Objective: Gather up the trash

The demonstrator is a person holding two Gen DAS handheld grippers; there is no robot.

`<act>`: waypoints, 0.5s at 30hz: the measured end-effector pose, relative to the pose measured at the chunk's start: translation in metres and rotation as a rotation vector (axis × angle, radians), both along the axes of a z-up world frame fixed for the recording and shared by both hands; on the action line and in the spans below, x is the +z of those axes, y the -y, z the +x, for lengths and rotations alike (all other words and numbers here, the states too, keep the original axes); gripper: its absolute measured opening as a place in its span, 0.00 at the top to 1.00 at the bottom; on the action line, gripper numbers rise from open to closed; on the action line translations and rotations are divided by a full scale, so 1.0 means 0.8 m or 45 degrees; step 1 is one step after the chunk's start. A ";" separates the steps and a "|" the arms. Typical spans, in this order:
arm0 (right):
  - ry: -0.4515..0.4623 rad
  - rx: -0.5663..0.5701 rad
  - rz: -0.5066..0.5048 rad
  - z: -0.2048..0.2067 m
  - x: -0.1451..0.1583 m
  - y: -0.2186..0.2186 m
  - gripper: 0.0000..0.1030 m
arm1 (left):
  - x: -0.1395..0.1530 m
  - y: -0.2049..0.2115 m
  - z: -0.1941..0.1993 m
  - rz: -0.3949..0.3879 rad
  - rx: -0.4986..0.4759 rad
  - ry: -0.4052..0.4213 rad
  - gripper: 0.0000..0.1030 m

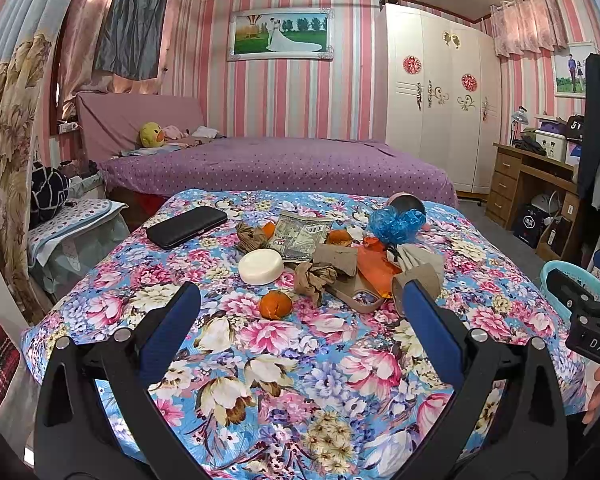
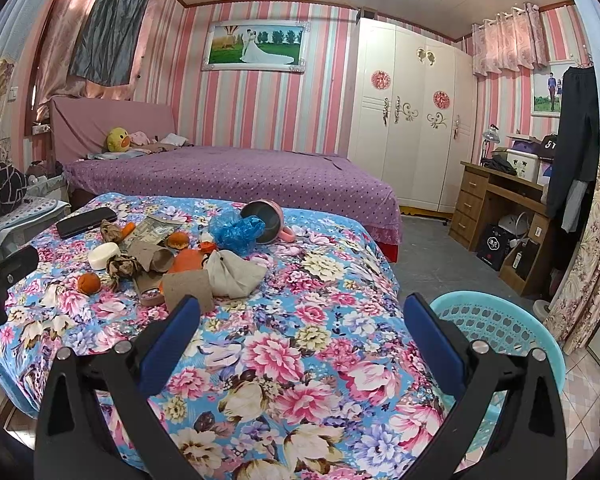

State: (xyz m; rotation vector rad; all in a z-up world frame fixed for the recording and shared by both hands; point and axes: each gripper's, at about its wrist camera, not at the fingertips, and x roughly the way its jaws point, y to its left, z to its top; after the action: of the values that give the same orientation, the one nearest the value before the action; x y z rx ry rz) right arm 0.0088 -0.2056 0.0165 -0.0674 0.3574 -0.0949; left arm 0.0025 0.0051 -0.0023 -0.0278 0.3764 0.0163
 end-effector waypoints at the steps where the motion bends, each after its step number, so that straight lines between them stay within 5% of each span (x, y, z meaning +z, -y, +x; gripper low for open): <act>1: 0.000 0.000 0.000 0.000 0.000 0.000 0.04 | 0.000 0.000 0.000 0.000 0.000 -0.001 0.05; 15: 0.001 -0.001 -0.002 0.000 0.000 0.001 0.04 | 0.000 0.000 0.000 0.001 0.000 0.001 0.05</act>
State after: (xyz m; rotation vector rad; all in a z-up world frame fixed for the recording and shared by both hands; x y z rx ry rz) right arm 0.0090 -0.2062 0.0163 -0.0685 0.3567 -0.0957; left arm 0.0022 0.0048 -0.0026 -0.0273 0.3758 0.0167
